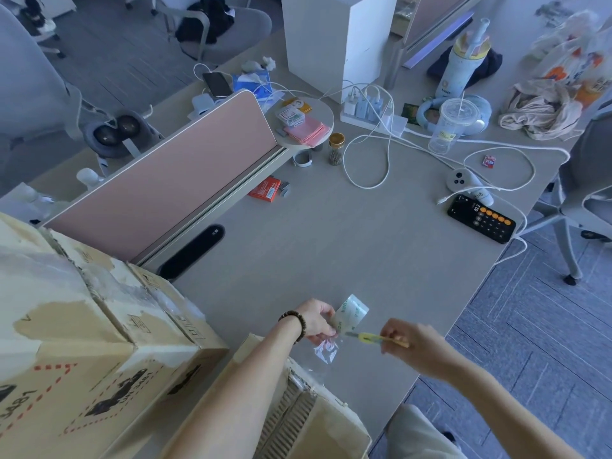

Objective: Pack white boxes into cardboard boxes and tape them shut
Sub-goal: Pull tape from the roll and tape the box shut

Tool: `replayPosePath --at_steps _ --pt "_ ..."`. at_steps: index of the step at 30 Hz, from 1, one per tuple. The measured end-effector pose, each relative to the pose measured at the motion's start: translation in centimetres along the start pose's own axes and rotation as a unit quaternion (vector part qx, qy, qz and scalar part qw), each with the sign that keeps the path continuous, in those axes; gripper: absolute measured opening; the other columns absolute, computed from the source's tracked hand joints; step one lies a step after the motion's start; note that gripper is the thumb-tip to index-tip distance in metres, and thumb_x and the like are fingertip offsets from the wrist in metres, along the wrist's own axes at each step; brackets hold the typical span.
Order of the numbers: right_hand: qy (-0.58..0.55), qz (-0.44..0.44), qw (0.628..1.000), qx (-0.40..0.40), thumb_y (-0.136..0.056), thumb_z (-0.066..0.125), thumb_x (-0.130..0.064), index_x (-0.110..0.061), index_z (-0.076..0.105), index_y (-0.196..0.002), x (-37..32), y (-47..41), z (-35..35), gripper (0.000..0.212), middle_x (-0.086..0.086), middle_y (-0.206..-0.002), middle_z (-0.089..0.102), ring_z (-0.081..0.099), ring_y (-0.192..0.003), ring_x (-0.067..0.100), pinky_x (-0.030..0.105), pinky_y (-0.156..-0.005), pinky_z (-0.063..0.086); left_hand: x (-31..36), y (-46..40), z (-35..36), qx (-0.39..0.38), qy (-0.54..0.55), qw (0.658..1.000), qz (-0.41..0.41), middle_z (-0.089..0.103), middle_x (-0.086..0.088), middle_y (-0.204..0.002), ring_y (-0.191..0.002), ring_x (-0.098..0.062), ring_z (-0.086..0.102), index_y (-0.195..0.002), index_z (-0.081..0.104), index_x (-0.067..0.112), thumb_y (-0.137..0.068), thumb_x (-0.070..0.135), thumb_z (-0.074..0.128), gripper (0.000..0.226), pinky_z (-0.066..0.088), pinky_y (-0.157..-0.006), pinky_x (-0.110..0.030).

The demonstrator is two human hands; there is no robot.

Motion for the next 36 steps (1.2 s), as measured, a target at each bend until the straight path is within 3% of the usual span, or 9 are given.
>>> replayPosePath --at_steps 6,11,17,20,23,26,28,31,36 --pt "-0.089 0.096 0.98 0.149 -0.088 0.069 -0.025 -0.032 0.073 -0.084 1.9 -5.3 -3.5 0.009 -0.012 -0.078 0.068 0.062 -0.078 0.012 0.023 -0.062 0.041 0.0 0.0 0.0 -0.003 0.027 0.999 -0.021 0.073 -0.012 -0.094 -0.073 -0.023 0.072 -0.091 0.059 0.017 -0.087 -0.001 0.068 0.02 0.056 -0.059 -0.029" --pt "-0.034 0.105 0.991 0.082 -0.091 0.062 -0.021 -0.031 0.071 -0.079 3.1 -11.5 -2.7 0.018 -0.008 -0.079 0.069 0.064 -0.081 0.02 0.029 -0.068 0.05 0.5 0.0 -0.2 0.028 0.026 0.998 -0.045 0.074 -0.012 -0.095 -0.068 -0.022 0.07 -0.09 0.061 0.019 -0.085 0.005 0.074 0.02 0.053 -0.051 -0.026" --pt "0.07 0.07 0.993 0.058 -0.091 0.059 -0.027 -0.026 0.058 -0.084 4.4 -15.3 -2.3 0.007 -0.005 -0.081 0.067 0.063 -0.079 0.026 0.034 -0.069 0.053 0.2 0.0 -0.3 0.068 -0.015 0.993 -0.092 0.073 -0.021 -0.104 -0.068 -0.028 0.064 -0.11 0.051 0.018 -0.075 0.016 0.078 0.044 0.058 -0.072 -0.049" --pt "0.151 0.015 0.985 0.086 -0.09 0.063 -0.022 -0.024 0.063 -0.085 4.4 -16.2 -3.1 0.006 0.0 -0.099 0.06 0.055 -0.085 0.026 0.032 -0.074 0.044 0.8 0.1 -0.1 0.053 0.005 0.993 -0.107 0.073 -0.022 -0.1 -0.064 -0.029 0.068 -0.112 0.046 0.014 -0.083 0.007 0.069 0.038 0.054 -0.058 -0.035" --pt "0.126 -0.118 0.975 0.142 -0.087 0.073 -0.038 -0.023 0.069 -0.085 2.3 -16.0 -3.4 0.016 -0.002 -0.102 0.061 0.056 -0.095 0.024 0.035 -0.084 0.044 1.4 0.3 0.2 0.051 0.005 0.992 -0.112 0.073 -0.019 -0.09 -0.044 -0.008 0.061 -0.104 0.05 0.011 -0.088 0.003 0.065 0.023 0.044 -0.041 -0.02" --pt "0.09 -0.225 0.969 -0.05 -0.079 0.052 -0.075 -0.032 0.07 -0.102 -1.0 -15.3 -2.4 0.052 -0.012 -0.108 0.066 0.056 -0.107 0.013 0.037 -0.098 0.045 1.8 0.3 0.4 0.072 0.034 0.99 -0.117 0.063 -0.007 -0.069 -0.034 -0.003 0.055 -0.108 0.041 0.011 -0.089 0.0 0.066 0.034 0.042 -0.036 -0.019" --pt "0.164 -0.255 0.939 -0.164 -0.073 0.046 -0.082 -0.035 0.066 -0.11 -2.4 -14.7 -1.5 0.063 -0.016 -0.107 0.065 0.055 -0.107 0.004 0.037 -0.116 0.03 1.7 0.2 0.4 0.081 0.019 0.989 -0.12 0.065 -0.008 -0.067 -0.034 -0.004 0.055 -0.099 0.045 0.015 -0.088 0.002 0.069 0.029 0.044 -0.038 -0.02" --pt "0.233 -0.25 0.923 -0.175 -0.077 0.051 -0.076 -0.031 0.063 -0.102 -2.8 -14.8 -1.4 0.052 -0.008 -0.078 0.065 0.063 -0.099 0.005 0.029 -0.121 -0.009 1.8 0.4 -0.3 0.072 -0.047 0.989 -0.118 0.072 -0.013 -0.095 -0.05 -0.01 0.056 -0.101 0.059 0.013 -0.082 0.006 0.075 0.026 0.051 -0.054 -0.026" --pt "0.244 -0.232 0.922 -0.189 -0.075 0.057 -0.074 -0.026 0.053 -0.074 -2.5 -15.9 -1.4 0.048 -0.006 -0.049 0.045 0.051 -0.057 0.001 0.029 -0.123 -0.004 2.4 0.9 -1.5 0.044 -0.101 0.988 -0.104 0.068 -0.004 -0.103 -0.08 -0.019 0.061 -0.121 0.062 0.008 -0.078 0.008 0.079 0.047 0.055 -0.083 -0.034"
Point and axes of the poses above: each hand's wrist, its own y-axis away from the middle knuckle, its own z-axis out of the palm, x = y × z, the point moved 2 cm from there along -y, towards the middle knuckle
